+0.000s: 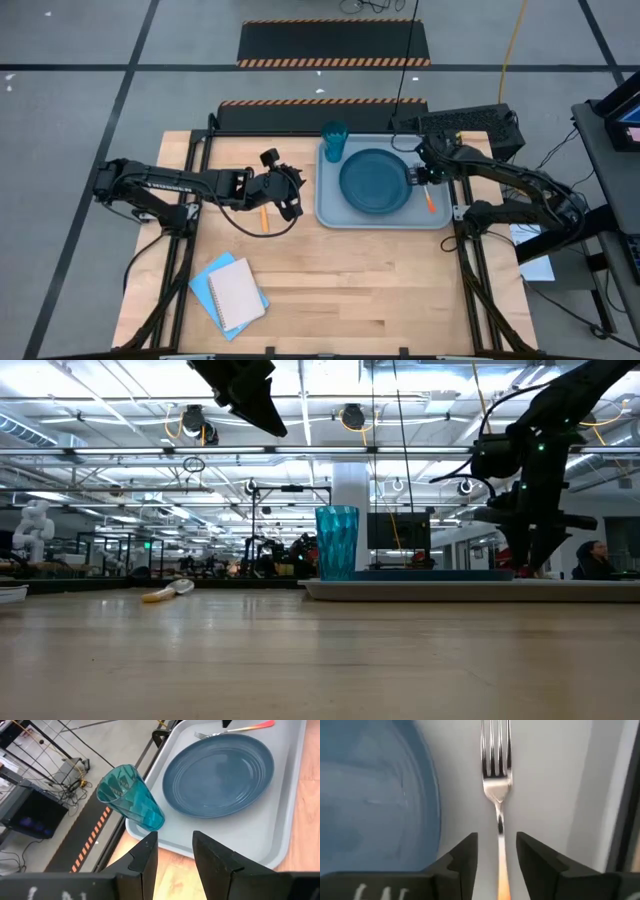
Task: Pick and place plate/cup/fork/spoon on tray
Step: Put the orange fork on the gray tray to the right of the blue plate
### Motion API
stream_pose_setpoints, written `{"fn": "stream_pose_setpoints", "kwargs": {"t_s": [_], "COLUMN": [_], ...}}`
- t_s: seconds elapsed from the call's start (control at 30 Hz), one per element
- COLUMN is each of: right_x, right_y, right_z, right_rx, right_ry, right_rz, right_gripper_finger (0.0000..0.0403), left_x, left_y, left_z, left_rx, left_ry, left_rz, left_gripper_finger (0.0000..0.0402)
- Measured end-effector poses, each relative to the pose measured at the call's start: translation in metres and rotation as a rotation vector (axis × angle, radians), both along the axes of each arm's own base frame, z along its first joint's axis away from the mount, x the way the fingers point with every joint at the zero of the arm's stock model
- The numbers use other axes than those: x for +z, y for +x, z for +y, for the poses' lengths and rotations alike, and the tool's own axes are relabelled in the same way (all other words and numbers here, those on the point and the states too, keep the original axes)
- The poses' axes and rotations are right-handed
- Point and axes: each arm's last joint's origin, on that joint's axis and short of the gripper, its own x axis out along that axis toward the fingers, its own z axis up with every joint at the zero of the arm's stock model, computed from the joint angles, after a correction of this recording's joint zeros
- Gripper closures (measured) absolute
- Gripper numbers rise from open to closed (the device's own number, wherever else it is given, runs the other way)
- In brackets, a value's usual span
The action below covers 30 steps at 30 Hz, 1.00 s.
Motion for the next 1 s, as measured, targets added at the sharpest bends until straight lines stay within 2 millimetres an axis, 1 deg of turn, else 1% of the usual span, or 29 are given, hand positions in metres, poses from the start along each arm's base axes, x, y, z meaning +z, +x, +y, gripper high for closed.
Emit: {"fn": "stream_pose_setpoints", "kwargs": {"t_s": [0.17, 0.27, 0.37, 0.47, 0.6, 0.73, 0.8, 1.0], "right_x": [-0.001, -0.001, -0.002, -0.011, -0.031, -0.044, -0.048, -0.046], "right_y": [-0.001, 0.003, 0.008, 0.008, 0.001, -0.003, -0.003, 0.006], "right_z": [0.021, 0.031, 0.038, 0.045, 0.054, 0.060, 0.061, 0.061], "right_rx": [0.037, 0.065, 0.077, 0.080, 0.073, 0.070, 0.072, 0.074], "right_ry": [0.079, 0.079, 0.036, 0.019, 0.044, 0.053, 0.055, 0.033], "right_rz": [0.110, 0.141, 0.166, 0.173, 0.190, 0.165, 0.149, 0.062], "right_gripper_finger": [0.0279, 0.0286, 0.0296, 0.0307, 0.0319, 0.0328, 0.0331, 0.0334], "left_x": [0.000, 0.000, 0.000, 0.000, 0.000, 0.000, 0.001, 0.002], "left_y": [0.000, 0.000, 0.000, 0.000, 0.000, 0.000, 0.000, 0.002], "left_z": [0.000, 0.000, 0.000, 0.000, 0.000, 0.000, 0.000, 0.000], "left_rx": [0.000, 0.000, 0.001, 0.001, 0.001, 0.002, 0.002, -0.001], "left_ry": [0.001, 0.000, -0.001, -0.001, -0.002, -0.003, -0.003, -0.002], "left_rz": [0.000, 0.000, -0.001, -0.001, -0.001, -0.005, -0.009, -0.030], "left_gripper_finger": [0.0275, 0.0275, 0.0275, 0.0275, 0.0275, 0.0275, 0.0275, 0.0275]}}
